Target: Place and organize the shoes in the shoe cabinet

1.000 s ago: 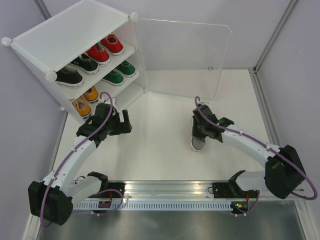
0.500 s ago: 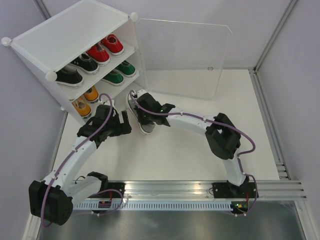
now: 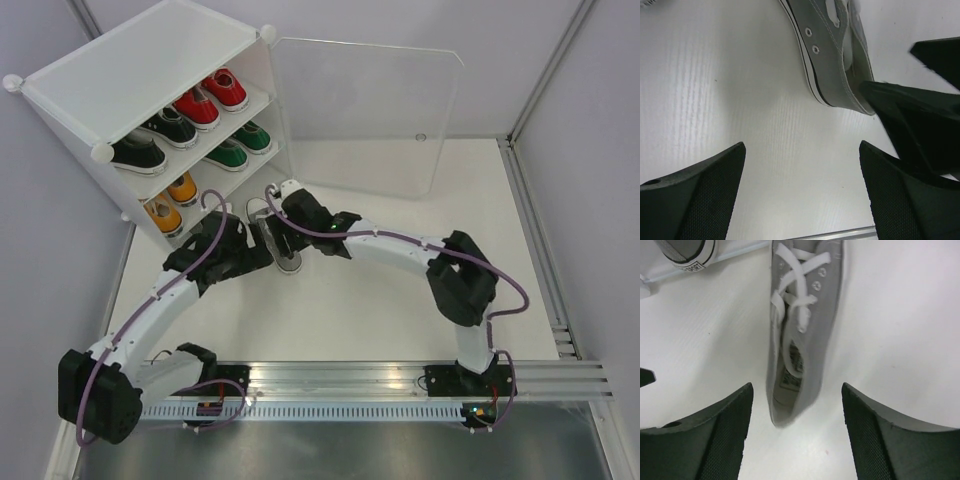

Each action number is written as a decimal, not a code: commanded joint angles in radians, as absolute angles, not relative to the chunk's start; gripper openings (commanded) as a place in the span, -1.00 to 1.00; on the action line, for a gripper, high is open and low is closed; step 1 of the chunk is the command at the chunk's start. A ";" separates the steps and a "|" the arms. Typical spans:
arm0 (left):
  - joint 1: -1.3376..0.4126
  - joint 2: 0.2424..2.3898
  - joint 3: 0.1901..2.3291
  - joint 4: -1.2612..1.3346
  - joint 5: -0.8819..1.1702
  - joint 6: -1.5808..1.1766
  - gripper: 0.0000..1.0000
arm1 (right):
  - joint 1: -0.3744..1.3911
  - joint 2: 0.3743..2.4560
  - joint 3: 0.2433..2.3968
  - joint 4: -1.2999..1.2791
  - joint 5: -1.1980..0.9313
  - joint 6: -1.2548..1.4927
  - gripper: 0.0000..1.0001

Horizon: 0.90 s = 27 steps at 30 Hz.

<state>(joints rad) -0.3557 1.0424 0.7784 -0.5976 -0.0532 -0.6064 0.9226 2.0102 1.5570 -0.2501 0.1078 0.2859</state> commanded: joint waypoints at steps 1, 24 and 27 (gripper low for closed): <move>-0.434 1.086 0.785 -0.595 -0.101 -0.759 0.91 | 0.920 1.797 1.435 -0.230 0.292 0.268 0.53; -0.569 1.463 0.956 -0.546 -0.408 -1.104 0.26 | 0.821 1.012 0.678 -0.189 0.499 0.396 0.94; -0.569 1.512 0.962 -0.519 -0.402 -1.097 0.24 | 0.821 1.017 0.664 -0.170 0.480 0.396 0.94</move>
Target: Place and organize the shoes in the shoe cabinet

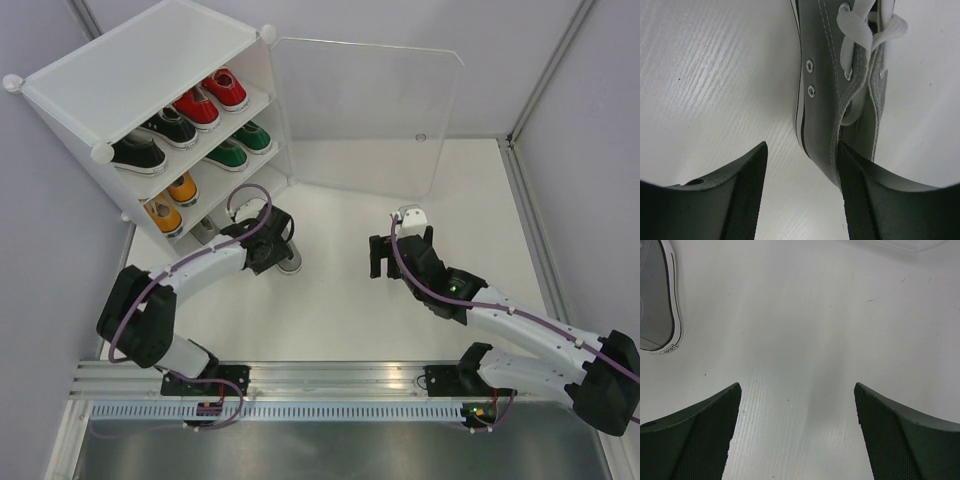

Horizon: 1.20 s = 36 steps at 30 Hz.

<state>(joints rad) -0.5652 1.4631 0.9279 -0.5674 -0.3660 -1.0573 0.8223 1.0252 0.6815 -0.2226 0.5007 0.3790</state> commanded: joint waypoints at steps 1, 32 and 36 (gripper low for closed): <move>-0.569 1.529 0.965 -0.511 -0.405 -1.097 0.22 | 0.821 1.019 0.661 -0.166 0.477 0.394 0.94; -0.264 1.656 1.276 -0.655 -0.572 -1.080 -0.95 | 0.821 1.077 0.653 -0.166 0.454 0.383 0.92; -0.229 1.730 1.325 -0.653 -0.618 -1.037 -0.95 | 0.821 1.083 0.652 -0.163 0.451 0.382 0.92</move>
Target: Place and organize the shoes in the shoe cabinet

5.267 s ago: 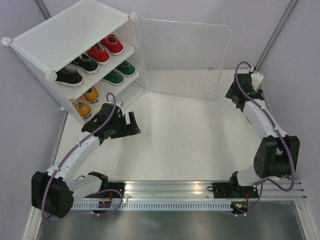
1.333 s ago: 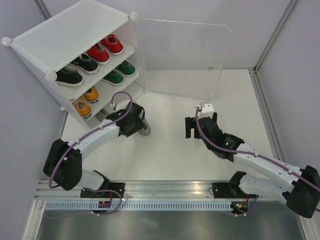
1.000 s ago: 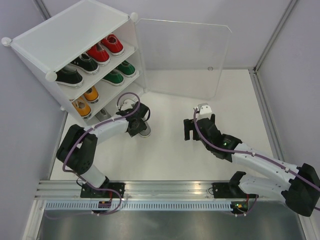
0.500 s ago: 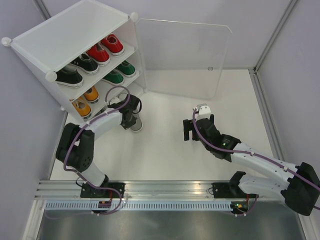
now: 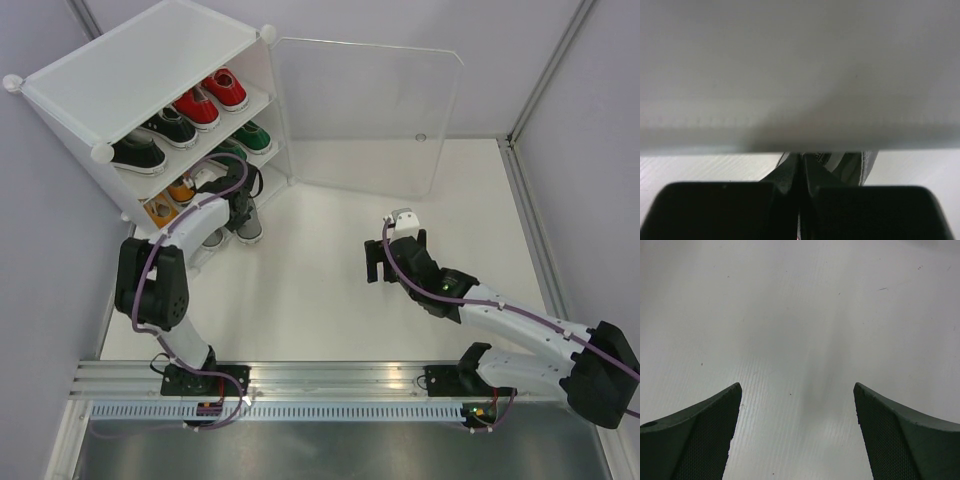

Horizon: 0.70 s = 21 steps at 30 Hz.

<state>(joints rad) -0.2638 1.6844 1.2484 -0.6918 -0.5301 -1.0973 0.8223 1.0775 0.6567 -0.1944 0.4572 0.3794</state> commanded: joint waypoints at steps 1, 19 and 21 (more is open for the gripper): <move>-0.226 1.747 1.342 -0.653 -0.627 -1.023 -0.95 | 0.821 1.083 0.650 -0.163 0.449 0.382 0.91; -0.212 1.625 1.143 -0.649 -0.896 -1.483 -0.95 | 0.821 1.083 0.634 -0.144 0.426 0.377 0.90; -0.212 1.644 1.160 -0.643 -0.874 -1.442 -0.91 | 0.821 1.085 0.634 -0.146 0.419 0.377 0.91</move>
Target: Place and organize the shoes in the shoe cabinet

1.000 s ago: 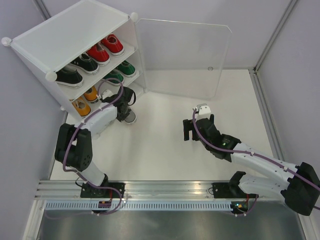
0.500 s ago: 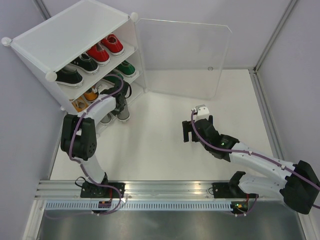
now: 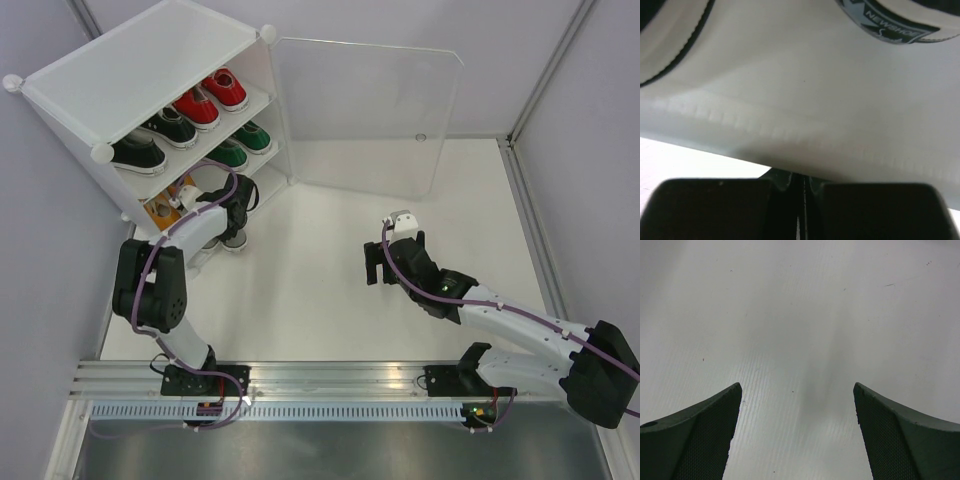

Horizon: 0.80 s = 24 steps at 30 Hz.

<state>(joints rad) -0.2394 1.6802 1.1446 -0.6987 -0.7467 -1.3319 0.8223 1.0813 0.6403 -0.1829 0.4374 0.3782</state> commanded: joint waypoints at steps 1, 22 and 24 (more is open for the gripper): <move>-0.212 1.657 1.166 -0.641 -0.861 -1.425 -0.82 | 0.821 1.088 0.634 -0.144 0.420 0.377 0.91; -0.336 1.453 1.115 -0.630 -0.530 -1.075 0.87 | 0.821 1.092 0.635 -0.141 0.356 0.364 0.86; -0.337 1.447 1.083 -0.630 -0.500 -1.049 0.90 | 0.822 1.091 0.634 -0.141 0.354 0.364 0.86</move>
